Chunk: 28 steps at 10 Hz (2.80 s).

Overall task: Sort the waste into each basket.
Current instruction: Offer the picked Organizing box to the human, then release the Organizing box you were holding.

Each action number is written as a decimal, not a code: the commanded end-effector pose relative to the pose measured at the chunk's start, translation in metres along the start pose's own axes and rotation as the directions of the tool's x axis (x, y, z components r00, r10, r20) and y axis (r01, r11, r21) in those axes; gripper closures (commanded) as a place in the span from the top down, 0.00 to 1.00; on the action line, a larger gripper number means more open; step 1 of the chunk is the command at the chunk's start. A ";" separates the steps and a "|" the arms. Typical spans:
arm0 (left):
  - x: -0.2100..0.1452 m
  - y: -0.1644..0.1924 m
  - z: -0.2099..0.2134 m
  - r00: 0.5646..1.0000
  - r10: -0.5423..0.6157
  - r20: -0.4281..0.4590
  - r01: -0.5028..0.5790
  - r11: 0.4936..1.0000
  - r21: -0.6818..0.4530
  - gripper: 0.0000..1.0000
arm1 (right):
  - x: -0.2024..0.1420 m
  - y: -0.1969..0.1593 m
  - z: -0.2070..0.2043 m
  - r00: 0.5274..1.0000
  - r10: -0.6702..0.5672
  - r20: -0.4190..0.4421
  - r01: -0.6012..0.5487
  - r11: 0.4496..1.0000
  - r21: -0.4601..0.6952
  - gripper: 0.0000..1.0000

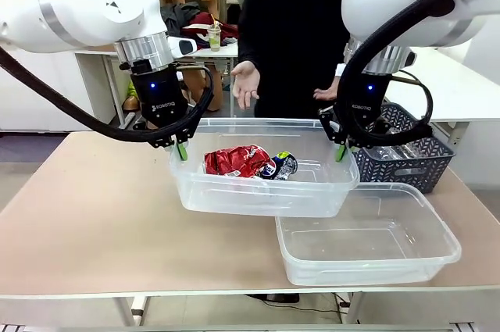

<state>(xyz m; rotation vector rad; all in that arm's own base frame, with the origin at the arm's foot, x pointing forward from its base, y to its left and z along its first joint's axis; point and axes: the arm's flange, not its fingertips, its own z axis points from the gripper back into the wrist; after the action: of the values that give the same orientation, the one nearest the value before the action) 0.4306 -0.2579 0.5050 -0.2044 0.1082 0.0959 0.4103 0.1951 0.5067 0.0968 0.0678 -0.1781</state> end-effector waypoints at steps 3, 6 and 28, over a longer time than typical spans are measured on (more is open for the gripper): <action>0.082 -0.030 0.050 0.995 0.040 0.092 -0.040 0.999 -0.008 0.06 | 0.098 0.037 0.040 0.996 0.077 -0.042 -0.077 0.997 0.006 0.06; 0.126 -0.032 0.054 0.992 0.066 0.105 -0.066 0.998 -0.005 0.06 | 0.148 0.043 0.041 0.998 0.033 -0.045 -0.029 0.994 0.105 0.06; 0.118 -0.008 0.055 0.991 -0.030 0.128 0.030 1.000 0.003 1.00 | 0.129 -0.001 0.047 0.982 0.059 0.177 -0.090 0.982 0.169 1.00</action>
<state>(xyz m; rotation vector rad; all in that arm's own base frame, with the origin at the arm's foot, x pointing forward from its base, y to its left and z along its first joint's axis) 0.5631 -0.2557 0.5467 -0.1824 0.0050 0.0902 0.5468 0.1773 0.5490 0.2105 -0.1022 -0.1482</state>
